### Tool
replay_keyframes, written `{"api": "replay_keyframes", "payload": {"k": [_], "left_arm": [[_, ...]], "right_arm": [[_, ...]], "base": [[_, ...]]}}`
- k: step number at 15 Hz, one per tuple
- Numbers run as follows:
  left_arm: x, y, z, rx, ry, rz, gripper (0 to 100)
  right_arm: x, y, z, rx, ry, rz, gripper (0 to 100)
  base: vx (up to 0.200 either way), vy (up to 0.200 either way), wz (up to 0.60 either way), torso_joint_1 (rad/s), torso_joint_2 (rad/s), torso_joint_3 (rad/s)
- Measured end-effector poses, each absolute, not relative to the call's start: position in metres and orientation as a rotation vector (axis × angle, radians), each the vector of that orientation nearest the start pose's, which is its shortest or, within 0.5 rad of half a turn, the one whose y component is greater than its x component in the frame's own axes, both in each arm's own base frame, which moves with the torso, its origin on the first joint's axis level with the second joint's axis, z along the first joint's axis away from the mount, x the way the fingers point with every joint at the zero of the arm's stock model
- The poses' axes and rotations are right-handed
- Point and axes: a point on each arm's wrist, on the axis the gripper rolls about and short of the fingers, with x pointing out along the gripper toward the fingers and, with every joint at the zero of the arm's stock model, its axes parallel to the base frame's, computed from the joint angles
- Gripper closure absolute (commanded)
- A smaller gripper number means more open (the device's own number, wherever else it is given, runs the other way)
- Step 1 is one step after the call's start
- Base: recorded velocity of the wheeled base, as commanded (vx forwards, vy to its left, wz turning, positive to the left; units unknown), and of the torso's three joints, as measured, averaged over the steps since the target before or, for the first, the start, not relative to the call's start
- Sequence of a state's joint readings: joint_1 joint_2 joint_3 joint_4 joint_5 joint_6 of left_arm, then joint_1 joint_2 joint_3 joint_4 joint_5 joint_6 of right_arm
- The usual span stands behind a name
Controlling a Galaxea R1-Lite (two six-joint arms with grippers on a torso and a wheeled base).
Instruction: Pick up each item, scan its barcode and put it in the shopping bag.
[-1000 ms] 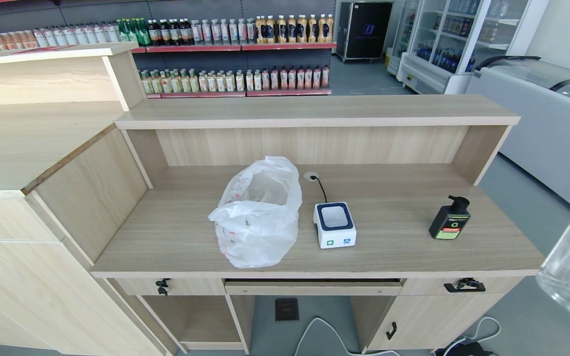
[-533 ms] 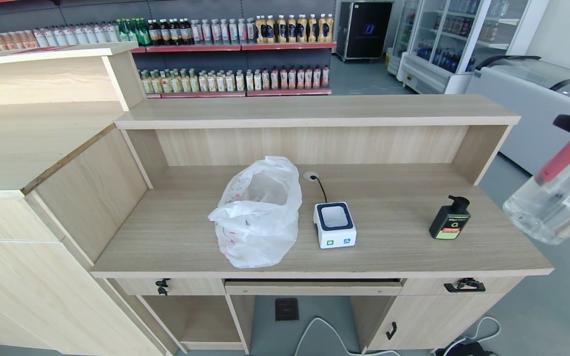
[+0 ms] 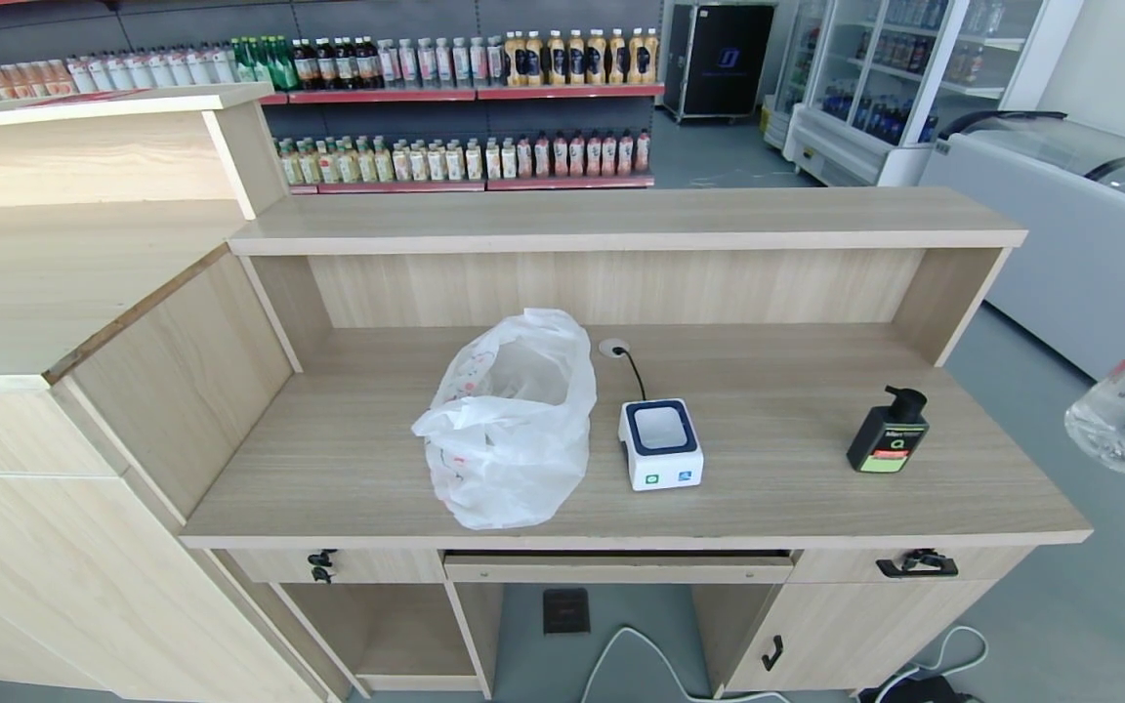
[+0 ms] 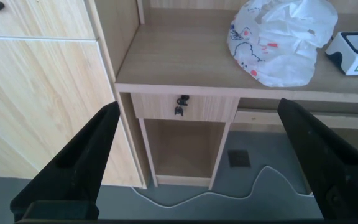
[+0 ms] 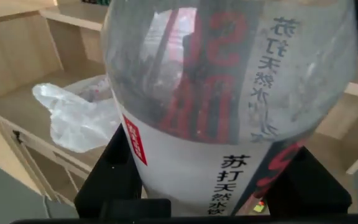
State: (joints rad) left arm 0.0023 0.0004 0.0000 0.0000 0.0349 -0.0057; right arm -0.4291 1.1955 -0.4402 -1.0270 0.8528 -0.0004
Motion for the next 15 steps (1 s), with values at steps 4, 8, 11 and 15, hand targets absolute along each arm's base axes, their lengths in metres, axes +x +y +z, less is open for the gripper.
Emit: {"api": "replay_keyframes", "payload": {"k": [4,8,11,15], "left_arm": [[-0.023,0.001,0.075,-0.006,0.0,0.038,0],[-0.023,0.001,0.075,-0.006,0.0,0.038,0],[-0.023,0.001,0.075,-0.006,0.0,0.037,0],[-0.023,0.001,0.075,-0.006,0.0,0.037,0]], "right_arm": [[0.165,-0.067,0.224,-0.207,-0.084,0.064,100],[0.17,-0.066,0.222,-0.415,-0.067,0.076,100],[0.169,-0.07,0.221,-0.506,-0.061,0.053,100],[0.169,-0.076,0.221,-0.584,-0.037,-0.04,100]], "base": [[0.0,0.0,0.0,0.0,0.0,0.0],[0.0,0.0,0.0,0.0,0.0,0.0],[0.0,0.0,0.0,0.0,0.0,0.0],[0.0,0.0,0.6,0.007,0.0,0.004]]}}
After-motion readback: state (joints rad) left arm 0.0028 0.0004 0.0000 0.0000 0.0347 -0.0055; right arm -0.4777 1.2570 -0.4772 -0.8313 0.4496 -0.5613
